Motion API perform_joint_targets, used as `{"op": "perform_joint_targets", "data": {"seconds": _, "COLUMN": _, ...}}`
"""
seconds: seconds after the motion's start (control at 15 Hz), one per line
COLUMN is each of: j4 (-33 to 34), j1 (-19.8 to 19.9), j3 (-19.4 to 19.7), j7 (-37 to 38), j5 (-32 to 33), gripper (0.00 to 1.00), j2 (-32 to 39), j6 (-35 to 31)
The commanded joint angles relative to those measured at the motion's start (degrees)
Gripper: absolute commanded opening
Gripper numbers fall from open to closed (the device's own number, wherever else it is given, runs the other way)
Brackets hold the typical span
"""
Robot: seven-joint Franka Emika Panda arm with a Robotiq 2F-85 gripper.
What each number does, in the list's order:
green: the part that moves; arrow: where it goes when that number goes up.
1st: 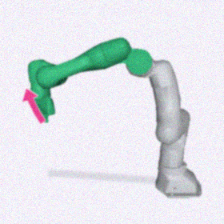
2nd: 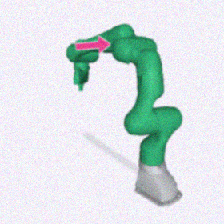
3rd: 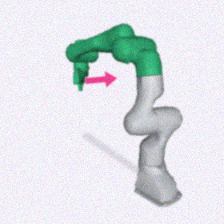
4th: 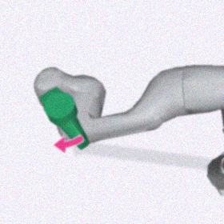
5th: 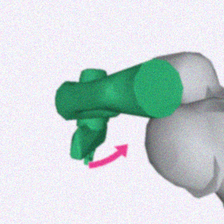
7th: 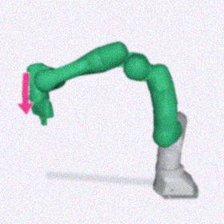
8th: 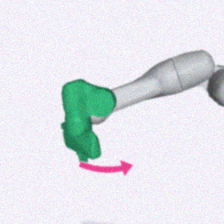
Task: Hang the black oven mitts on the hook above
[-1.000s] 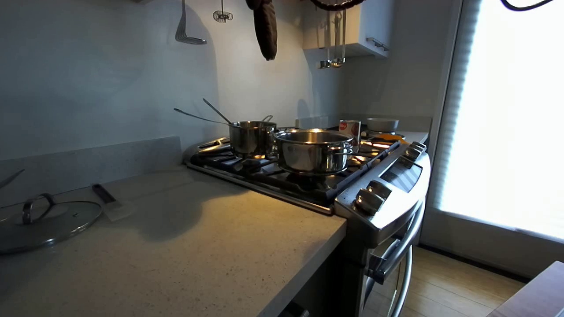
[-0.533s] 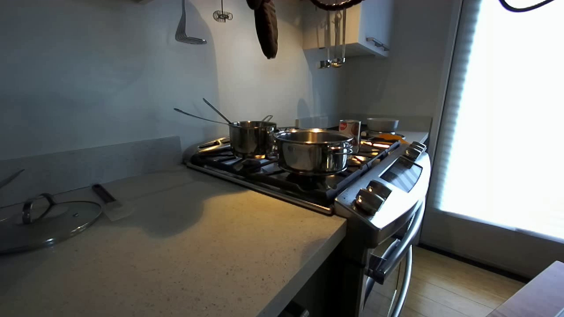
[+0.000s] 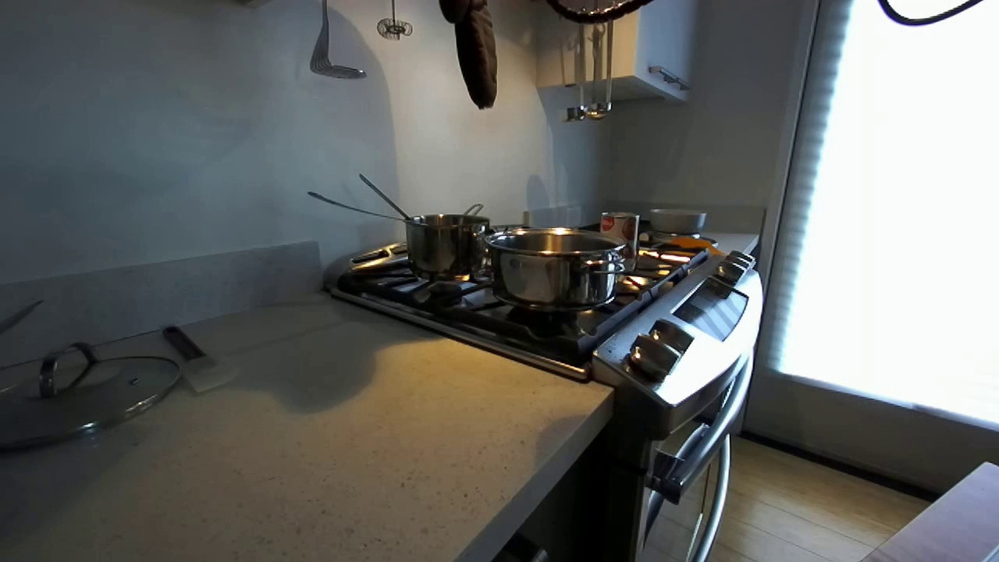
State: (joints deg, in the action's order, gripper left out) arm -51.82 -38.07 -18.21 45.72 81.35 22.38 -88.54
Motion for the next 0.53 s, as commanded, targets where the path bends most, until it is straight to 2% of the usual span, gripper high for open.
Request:
{"op": "perform_joint_targets", "data": {"seconds": 0.0, "j4": 0.13, "j1": -0.83, "j3": 0.43, "j7": -0.07, "j5": 1.28, "gripper": 0.05, "j2": 0.16, "j6": 1.66}}
{"op": "perform_joint_targets", "data": {"seconds": 0.47, "j4": -1.45, "j1": -1.03, "j3": 0.45, "j7": 0.04, "j5": 1.55, "gripper": 0.05, "j2": 0.08, "j6": 1.72}}
